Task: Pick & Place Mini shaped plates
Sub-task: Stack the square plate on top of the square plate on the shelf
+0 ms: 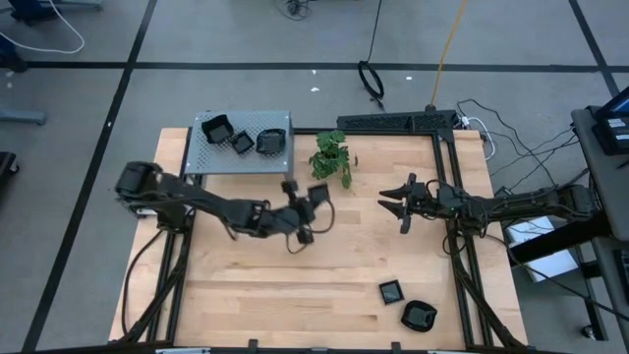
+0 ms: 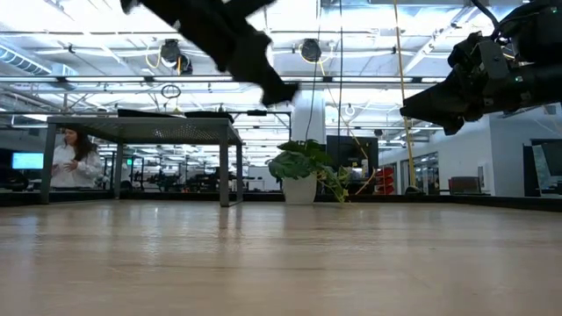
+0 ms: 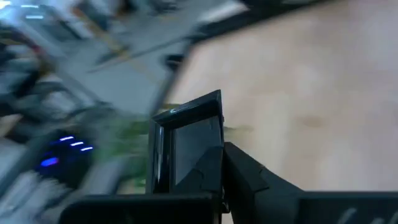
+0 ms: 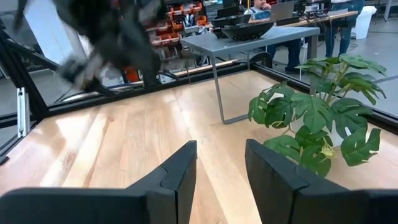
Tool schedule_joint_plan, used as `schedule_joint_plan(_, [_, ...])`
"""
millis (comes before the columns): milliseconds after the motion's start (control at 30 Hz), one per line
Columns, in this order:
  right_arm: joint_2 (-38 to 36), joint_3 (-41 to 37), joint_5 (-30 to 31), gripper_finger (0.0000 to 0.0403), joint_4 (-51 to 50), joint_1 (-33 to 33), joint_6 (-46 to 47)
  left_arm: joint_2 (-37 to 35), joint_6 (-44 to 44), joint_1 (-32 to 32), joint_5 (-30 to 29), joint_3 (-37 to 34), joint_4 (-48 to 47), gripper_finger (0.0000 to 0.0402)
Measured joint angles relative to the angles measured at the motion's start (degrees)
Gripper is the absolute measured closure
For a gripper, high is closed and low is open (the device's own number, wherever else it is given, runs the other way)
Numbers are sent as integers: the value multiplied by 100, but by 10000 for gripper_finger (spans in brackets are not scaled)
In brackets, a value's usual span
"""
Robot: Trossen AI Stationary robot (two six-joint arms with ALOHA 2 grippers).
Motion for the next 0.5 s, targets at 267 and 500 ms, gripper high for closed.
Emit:
schedule_joint_plan(267, [0,2,2,275,100,0,0,-1245,212,410,-1635,2,-1035,375])
schedule_joint_plan(500, [0,1,1,275,98,-1,1,-2032,-723,1288,-1774,2,-2644,372])
